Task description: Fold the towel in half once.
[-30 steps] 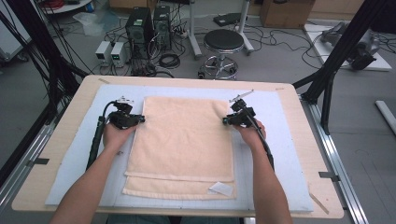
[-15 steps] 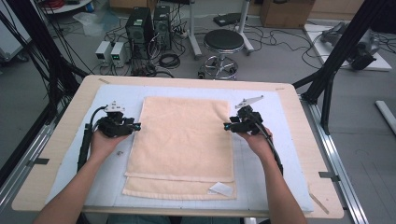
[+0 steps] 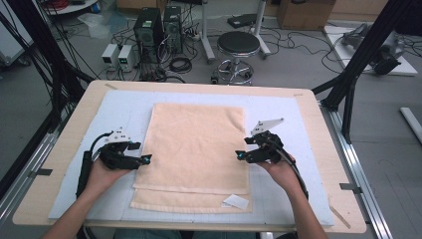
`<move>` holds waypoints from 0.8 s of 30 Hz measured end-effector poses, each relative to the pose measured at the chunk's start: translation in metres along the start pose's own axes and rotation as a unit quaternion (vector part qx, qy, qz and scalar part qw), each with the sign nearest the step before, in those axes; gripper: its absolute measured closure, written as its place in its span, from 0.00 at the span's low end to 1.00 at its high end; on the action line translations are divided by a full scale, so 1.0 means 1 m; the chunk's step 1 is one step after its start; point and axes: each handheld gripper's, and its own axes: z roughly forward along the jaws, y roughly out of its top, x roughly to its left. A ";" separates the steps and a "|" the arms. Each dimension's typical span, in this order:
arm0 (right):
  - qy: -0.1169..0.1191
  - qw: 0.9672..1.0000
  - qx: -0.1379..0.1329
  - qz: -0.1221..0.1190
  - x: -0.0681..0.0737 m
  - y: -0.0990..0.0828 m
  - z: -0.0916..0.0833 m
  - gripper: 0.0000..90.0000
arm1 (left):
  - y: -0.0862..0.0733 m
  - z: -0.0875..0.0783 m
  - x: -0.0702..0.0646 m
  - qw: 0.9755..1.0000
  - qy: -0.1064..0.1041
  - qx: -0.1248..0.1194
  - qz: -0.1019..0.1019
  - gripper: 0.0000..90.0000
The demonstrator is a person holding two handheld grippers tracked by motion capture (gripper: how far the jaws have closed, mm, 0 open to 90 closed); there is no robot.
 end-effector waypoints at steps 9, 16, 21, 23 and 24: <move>0.003 1.000 -0.005 -0.019 0.021 -0.019 0.003 0.31 | -0.007 0.001 -0.018 0.999 -0.027 0.018 0.013 0.09; 0.005 1.000 0.002 -0.029 0.027 -0.029 0.014 0.29 | -0.011 0.001 -0.022 0.999 -0.032 0.025 0.029 0.10; 0.005 0.999 0.009 -0.036 0.033 -0.033 0.019 0.30 | -0.016 0.003 -0.020 0.999 -0.024 0.030 0.031 0.23; 0.013 0.999 0.010 -0.040 0.036 -0.035 0.022 0.33 | -0.018 0.004 -0.019 0.999 -0.027 0.034 0.028 0.27; 0.015 0.999 0.013 -0.041 0.038 -0.035 0.023 0.34 | -0.018 0.003 -0.020 0.998 -0.028 0.038 0.028 0.29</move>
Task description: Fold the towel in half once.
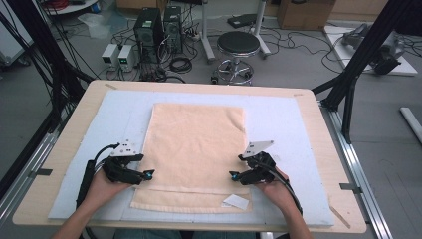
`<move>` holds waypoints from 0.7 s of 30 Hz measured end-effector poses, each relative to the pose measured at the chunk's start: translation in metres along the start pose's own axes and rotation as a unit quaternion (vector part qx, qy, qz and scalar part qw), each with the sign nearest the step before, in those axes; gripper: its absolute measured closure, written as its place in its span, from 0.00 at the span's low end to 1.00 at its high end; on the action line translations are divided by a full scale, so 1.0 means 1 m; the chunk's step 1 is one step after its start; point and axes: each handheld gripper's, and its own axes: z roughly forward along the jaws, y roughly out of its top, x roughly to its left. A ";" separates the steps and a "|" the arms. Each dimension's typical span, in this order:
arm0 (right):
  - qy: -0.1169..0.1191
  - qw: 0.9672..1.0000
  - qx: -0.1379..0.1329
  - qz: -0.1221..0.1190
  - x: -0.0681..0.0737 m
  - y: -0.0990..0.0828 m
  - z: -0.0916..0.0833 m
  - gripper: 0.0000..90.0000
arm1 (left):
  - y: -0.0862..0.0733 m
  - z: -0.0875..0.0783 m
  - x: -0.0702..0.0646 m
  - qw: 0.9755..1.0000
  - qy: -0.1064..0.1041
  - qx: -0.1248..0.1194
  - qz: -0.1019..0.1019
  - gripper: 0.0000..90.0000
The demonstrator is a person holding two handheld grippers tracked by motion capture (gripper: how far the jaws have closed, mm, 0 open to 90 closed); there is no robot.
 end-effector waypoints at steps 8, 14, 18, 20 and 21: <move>-0.004 1.000 -0.001 -0.010 0.009 -0.003 -0.003 0.36 | -0.002 0.001 -0.004 1.000 -0.004 0.006 0.016 0.31; 0.001 1.000 0.015 -0.003 0.004 -0.006 0.001 0.56 | -0.003 0.001 -0.004 0.999 -0.007 0.006 0.033 0.51; 0.002 1.000 0.018 -0.010 0.006 -0.004 0.002 0.69 | -0.003 0.004 -0.007 0.999 -0.008 0.012 0.044 0.66; 0.007 1.000 0.019 -0.009 0.006 -0.004 0.002 0.74 | -0.002 0.005 -0.008 0.999 -0.006 0.012 0.048 0.72; 0.009 1.000 0.021 -0.007 0.005 -0.003 0.002 0.76 | -0.002 0.004 -0.009 0.999 -0.006 0.013 0.051 0.75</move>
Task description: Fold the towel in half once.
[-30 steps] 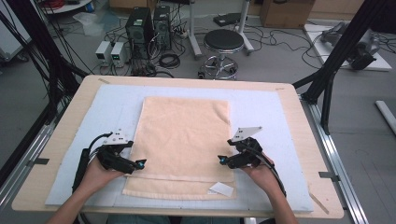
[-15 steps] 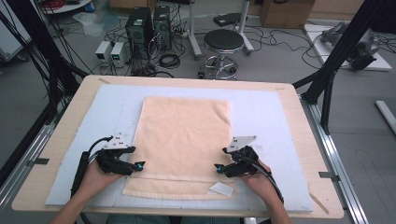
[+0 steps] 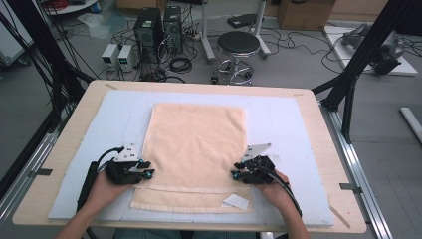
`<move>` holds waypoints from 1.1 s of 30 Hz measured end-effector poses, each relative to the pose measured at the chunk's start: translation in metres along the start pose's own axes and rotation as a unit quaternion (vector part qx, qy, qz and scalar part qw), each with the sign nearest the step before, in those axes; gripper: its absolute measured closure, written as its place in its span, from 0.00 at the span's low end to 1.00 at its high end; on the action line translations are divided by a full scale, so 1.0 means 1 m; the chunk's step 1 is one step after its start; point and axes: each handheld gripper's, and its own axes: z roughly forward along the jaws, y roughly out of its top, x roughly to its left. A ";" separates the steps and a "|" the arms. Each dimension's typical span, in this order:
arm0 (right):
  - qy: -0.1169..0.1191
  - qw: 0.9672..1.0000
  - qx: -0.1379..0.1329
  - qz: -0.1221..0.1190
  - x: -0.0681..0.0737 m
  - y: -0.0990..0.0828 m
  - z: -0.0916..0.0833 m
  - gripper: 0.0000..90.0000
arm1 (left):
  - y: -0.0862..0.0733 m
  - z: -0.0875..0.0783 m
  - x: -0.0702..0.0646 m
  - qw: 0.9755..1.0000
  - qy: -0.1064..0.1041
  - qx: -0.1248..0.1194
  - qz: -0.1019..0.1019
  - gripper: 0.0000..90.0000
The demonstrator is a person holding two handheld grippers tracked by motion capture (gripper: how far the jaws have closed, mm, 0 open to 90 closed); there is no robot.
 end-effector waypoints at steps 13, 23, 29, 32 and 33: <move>0.020 1.000 0.002 0.001 -0.006 0.005 -0.003 0.93 | 0.003 -0.002 -0.001 1.000 -0.007 -0.007 -0.010 0.94; 0.028 1.000 -0.012 0.003 -0.006 0.008 -0.015 0.94 | 0.006 -0.013 0.000 0.999 -0.015 -0.023 -0.021 0.94; 0.020 1.000 -0.014 -0.014 0.000 0.018 -0.031 0.94 | 0.011 -0.025 -0.004 0.999 -0.019 -0.033 -0.019 0.94; 0.021 0.999 -0.011 -0.022 0.003 0.021 -0.040 0.94 | 0.011 -0.030 -0.010 0.999 -0.029 -0.033 -0.014 0.94; 0.021 1.000 -0.011 -0.020 0.005 0.021 -0.043 0.93 | 0.011 -0.032 -0.012 0.999 -0.033 -0.031 -0.012 0.94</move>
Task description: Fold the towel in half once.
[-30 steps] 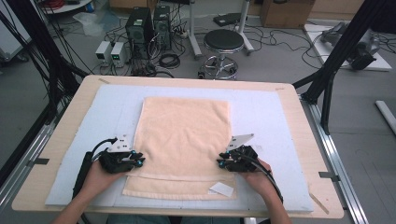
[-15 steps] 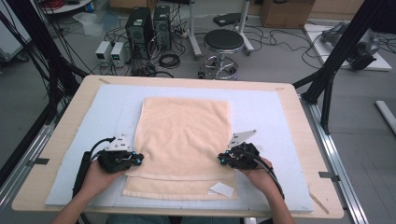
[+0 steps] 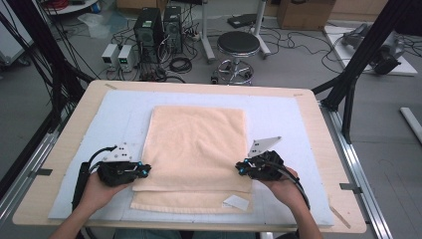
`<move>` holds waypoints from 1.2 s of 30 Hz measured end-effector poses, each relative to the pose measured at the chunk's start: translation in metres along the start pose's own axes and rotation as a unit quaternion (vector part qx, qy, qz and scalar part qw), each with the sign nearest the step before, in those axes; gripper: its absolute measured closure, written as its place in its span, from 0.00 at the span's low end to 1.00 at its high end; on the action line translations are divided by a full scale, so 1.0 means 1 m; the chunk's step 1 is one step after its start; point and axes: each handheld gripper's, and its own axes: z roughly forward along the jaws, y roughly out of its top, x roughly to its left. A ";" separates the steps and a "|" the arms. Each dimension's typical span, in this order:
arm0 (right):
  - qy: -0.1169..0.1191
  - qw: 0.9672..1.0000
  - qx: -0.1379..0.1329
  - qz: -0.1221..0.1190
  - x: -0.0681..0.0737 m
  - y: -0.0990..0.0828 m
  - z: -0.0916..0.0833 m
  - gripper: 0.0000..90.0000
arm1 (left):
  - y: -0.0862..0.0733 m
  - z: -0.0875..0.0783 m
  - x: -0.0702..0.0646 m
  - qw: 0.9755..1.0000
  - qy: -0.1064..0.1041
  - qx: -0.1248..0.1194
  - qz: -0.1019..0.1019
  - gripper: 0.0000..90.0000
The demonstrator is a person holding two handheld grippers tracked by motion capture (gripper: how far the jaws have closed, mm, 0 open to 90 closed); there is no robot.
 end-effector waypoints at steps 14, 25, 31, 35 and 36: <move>0.029 0.999 0.011 0.012 0.010 -0.016 -0.004 0.92 | -0.010 0.001 -0.004 0.999 -0.032 0.015 -0.020 0.94; 0.012 1.000 0.001 0.027 0.000 -0.023 0.005 0.72 | -0.007 0.006 0.000 1.000 -0.010 0.012 -0.015 0.74; -0.002 1.000 -0.023 0.006 0.011 -0.020 -0.011 0.69 | -0.004 -0.009 -0.006 1.000 0.000 -0.012 -0.006 0.70; 0.002 1.000 -0.027 0.002 0.015 -0.019 -0.014 0.68 | -0.006 -0.013 -0.010 1.000 -0.007 -0.016 -0.007 0.69; 0.010 1.000 -0.026 -0.001 0.016 -0.019 -0.013 0.68 | -0.007 -0.011 -0.012 1.000 -0.012 -0.014 -0.004 0.69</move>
